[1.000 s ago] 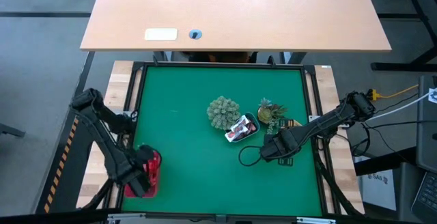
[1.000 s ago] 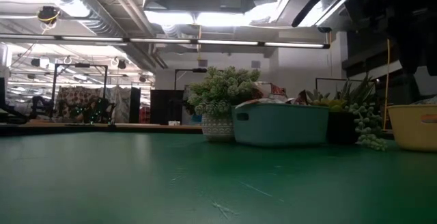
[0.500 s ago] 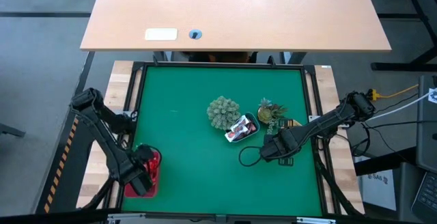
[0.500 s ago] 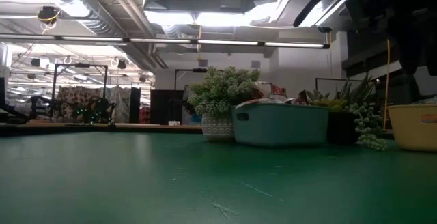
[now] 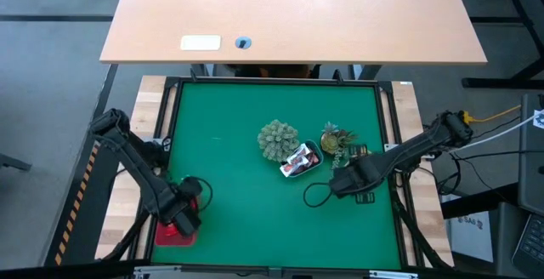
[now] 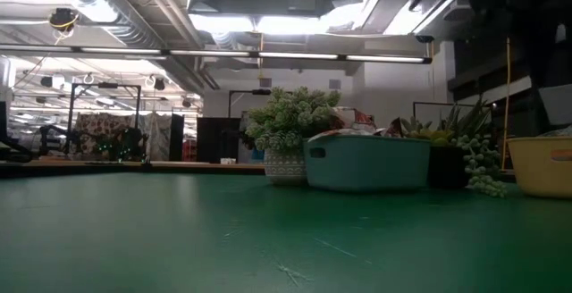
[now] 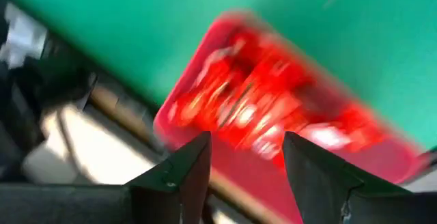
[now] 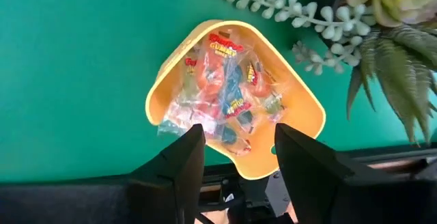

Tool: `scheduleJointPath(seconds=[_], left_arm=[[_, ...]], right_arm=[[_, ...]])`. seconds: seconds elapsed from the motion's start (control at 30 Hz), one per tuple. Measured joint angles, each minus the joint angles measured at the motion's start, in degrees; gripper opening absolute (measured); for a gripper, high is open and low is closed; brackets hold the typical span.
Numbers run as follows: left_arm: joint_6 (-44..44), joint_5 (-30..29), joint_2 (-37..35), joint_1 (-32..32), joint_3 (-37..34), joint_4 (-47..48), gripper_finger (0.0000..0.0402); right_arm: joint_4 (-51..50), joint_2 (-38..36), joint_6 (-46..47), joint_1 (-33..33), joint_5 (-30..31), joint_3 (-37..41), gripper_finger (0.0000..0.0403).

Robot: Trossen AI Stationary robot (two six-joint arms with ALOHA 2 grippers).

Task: Organize candy in baskets
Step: Return to Home Position

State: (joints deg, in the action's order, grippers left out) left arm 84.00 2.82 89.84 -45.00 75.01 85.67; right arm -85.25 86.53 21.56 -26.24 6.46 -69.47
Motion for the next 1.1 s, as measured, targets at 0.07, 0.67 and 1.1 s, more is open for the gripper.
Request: scheduleJointPath(seconds=[0.07,0.67,1.1], left_arm=[[-2.5,-4.1,0.0,1.7,2.0,-1.2,0.0176],[-50.4,-15.7,0.0,22.6,13.0,-22.7,0.0176],[-74.9,-14.0,-1.4,41.3,13.3,-30.0,0.0176]], right_arm=[[0.0,-2.8,0.0,0.0,0.0,0.0,0.0179],[4.4,-30.2,-3.3,0.0,10.8,0.0,0.0179],[33.2,-41.1,-21.0,0.0,13.2,0.0,0.0179]])
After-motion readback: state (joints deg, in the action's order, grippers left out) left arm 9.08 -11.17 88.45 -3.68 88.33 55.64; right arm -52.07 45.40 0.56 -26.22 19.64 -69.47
